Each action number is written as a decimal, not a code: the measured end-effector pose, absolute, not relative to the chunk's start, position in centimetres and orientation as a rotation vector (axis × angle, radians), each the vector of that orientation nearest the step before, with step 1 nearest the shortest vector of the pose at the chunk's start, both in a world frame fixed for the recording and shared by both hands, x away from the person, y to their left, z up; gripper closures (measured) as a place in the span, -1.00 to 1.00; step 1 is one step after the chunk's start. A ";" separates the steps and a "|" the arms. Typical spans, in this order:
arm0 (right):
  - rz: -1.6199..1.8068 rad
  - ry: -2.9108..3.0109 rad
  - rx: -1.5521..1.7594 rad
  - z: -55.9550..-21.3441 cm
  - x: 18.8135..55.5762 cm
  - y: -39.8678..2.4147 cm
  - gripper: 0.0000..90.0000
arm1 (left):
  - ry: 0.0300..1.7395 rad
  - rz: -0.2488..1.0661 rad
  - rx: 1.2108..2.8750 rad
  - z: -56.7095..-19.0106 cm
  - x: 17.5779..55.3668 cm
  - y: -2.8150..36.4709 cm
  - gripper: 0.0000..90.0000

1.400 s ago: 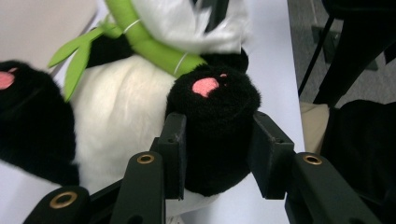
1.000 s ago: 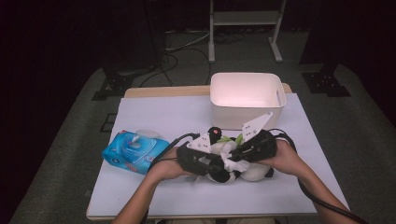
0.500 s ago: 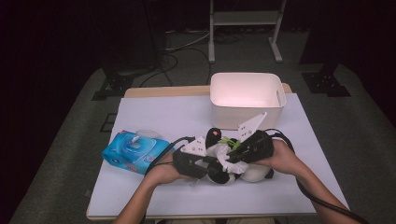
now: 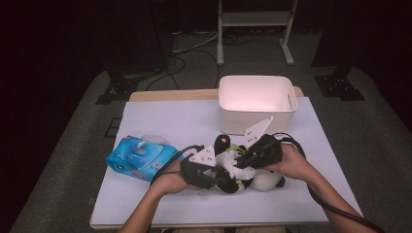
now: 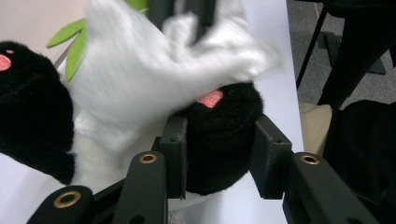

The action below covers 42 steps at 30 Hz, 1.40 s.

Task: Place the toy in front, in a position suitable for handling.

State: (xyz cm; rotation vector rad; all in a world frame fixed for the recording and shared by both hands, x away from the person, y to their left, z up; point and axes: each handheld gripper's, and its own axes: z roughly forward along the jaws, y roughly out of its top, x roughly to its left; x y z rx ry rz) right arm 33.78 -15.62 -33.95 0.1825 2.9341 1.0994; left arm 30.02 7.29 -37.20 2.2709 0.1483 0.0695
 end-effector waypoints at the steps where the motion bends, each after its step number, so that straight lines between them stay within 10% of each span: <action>1: 1.113 2.919 0.203 -33.8 33.9 -16.2 0.83 | 0.142 0.075 2.276 -37.3 29.8 7.4 0.38; 18: 1.160 2.868 0.311 -34.3 33.2 -19.7 0.64 | 0.139 0.081 2.290 -37.3 29.5 7.3 0.37; 31: 1.039 2.902 0.135 -33.1 33.5 -14.4 0.34 | 0.129 0.076 2.287 -37.3 29.3 7.2 0.37; 42: 0.928 2.908 0.103 -34.1 33.3 -14.0 0.85 | 0.128 0.063 2.293 -37.6 29.2 7.1 0.36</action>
